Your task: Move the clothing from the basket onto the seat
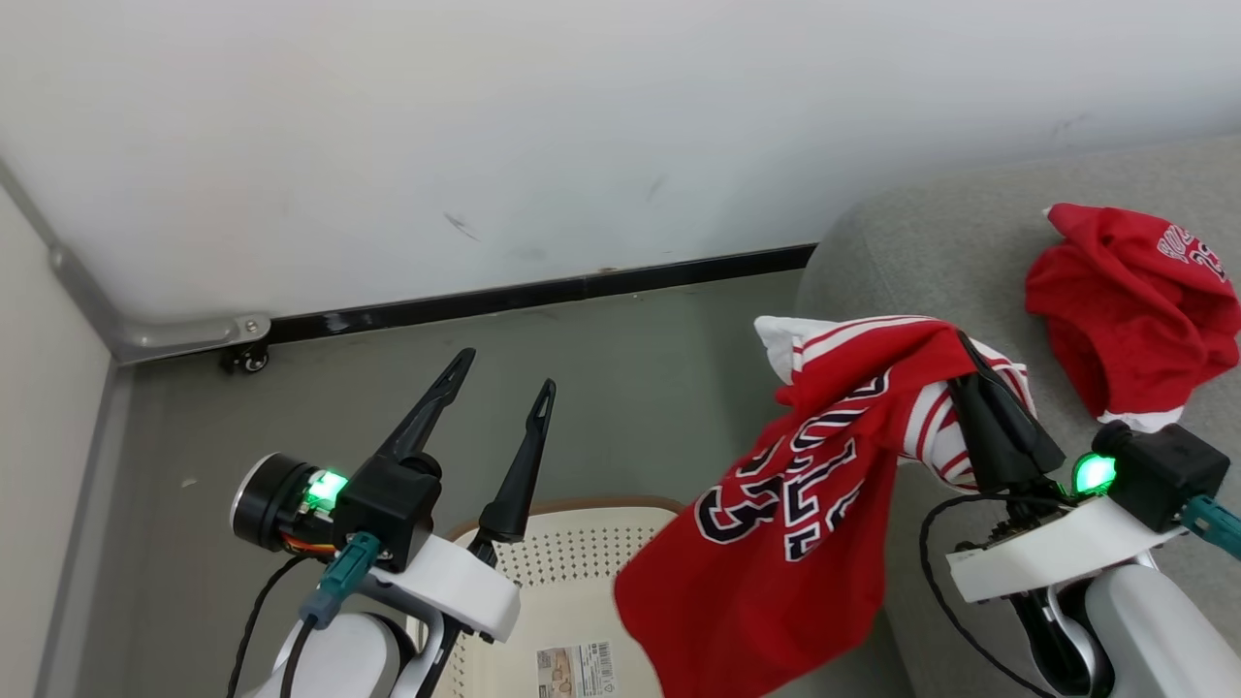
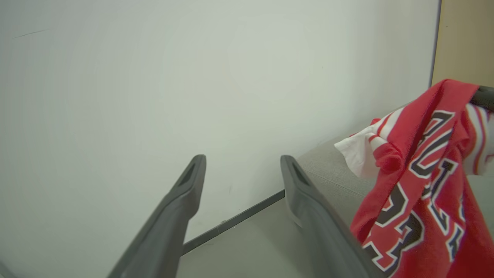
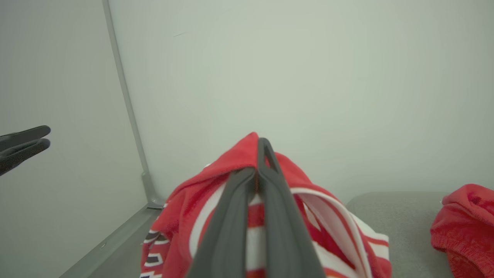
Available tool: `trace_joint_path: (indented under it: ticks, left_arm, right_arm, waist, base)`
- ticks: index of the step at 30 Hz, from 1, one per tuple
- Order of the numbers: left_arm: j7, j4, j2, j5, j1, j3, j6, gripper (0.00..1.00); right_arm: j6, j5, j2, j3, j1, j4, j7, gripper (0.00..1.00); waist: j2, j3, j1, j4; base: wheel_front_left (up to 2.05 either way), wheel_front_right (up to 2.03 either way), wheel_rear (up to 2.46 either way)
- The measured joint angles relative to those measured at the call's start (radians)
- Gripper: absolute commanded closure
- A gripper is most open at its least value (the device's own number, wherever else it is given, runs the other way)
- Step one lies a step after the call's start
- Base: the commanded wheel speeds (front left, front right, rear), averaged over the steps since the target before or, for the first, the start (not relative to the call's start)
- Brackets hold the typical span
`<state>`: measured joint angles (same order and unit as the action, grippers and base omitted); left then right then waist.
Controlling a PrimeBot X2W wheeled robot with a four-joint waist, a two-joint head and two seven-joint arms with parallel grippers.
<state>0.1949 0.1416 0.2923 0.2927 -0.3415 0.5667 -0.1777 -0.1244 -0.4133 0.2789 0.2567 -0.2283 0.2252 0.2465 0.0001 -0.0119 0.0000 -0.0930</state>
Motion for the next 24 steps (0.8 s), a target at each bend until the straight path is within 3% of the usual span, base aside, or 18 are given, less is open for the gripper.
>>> trace_joint_path:
  ticks: [15, 24]
  left_arm:
    - [0.017, 0.003, 0.002, 0.013, 0.002, -0.032, -0.016, 0.00]
    - [0.026, 0.007, 0.010, 0.021, 0.023, -0.049, -0.028, 0.00]
  right_arm:
    - [0.000, 0.054, -0.005, -0.127, 0.125, -0.123, -0.021, 1.00]
    - [0.000, 0.062, -0.017, -0.152, 0.148, -0.202, -0.060, 1.00]
  waist:
    - [0.0000, -0.002, 0.0000, -0.112]
    - [0.0000, 0.001, 0.0000, -0.176]
  base:
    - [0.00, 0.00, 0.00]
    - [0.00, 0.00, 0.00]
